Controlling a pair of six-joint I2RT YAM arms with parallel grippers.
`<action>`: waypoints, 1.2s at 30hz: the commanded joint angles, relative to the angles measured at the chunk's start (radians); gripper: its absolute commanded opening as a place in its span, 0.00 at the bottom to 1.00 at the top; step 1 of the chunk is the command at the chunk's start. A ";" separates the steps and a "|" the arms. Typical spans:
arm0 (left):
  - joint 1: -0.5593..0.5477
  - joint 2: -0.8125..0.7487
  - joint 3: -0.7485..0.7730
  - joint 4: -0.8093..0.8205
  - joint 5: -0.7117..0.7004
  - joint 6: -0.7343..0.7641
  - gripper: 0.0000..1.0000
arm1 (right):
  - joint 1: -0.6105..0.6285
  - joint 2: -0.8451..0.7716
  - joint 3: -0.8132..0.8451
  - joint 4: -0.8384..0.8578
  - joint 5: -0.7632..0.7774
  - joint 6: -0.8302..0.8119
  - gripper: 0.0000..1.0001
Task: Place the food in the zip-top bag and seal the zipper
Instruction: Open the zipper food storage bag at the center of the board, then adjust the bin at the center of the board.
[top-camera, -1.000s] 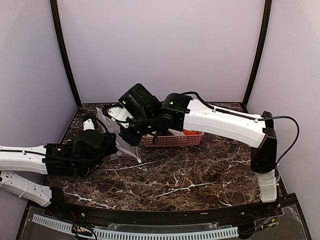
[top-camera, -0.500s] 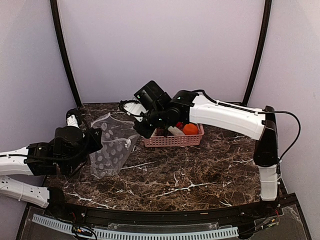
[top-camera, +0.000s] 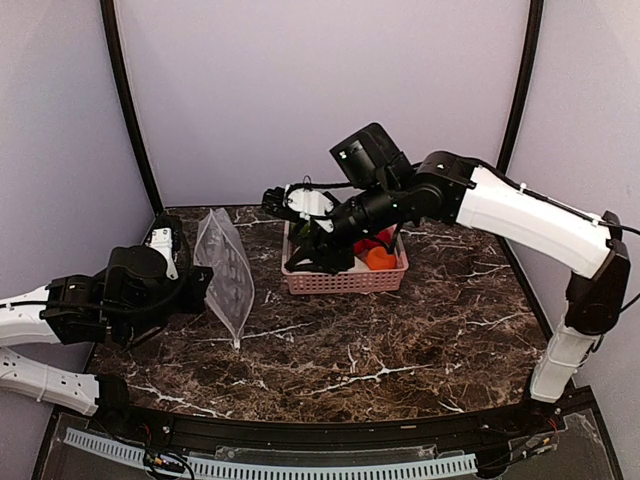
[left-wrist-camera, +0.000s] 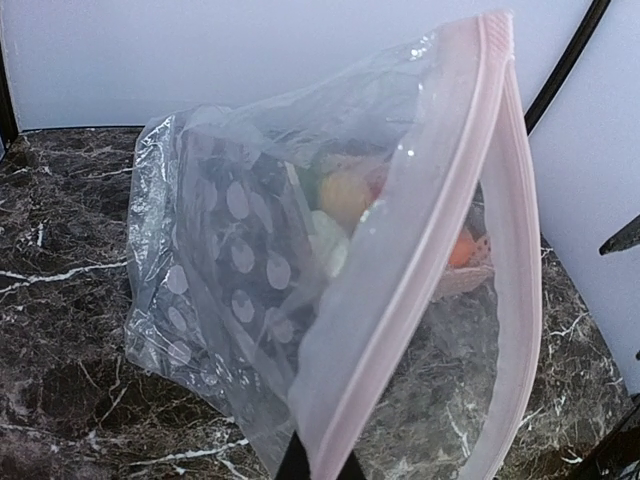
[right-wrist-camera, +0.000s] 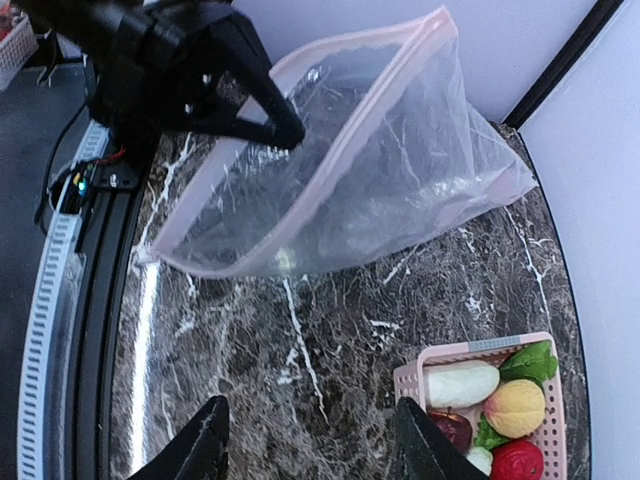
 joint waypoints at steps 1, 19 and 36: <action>0.001 -0.002 0.048 -0.154 0.030 0.049 0.01 | -0.073 0.002 -0.075 -0.118 -0.033 -0.243 0.52; 0.003 -0.054 -0.026 -0.113 0.117 0.074 0.01 | -0.505 0.189 -0.240 -0.043 -0.081 -0.323 0.48; 0.003 -0.024 -0.065 -0.059 0.145 0.057 0.01 | -0.507 0.162 -0.407 -0.013 -0.003 -0.204 0.14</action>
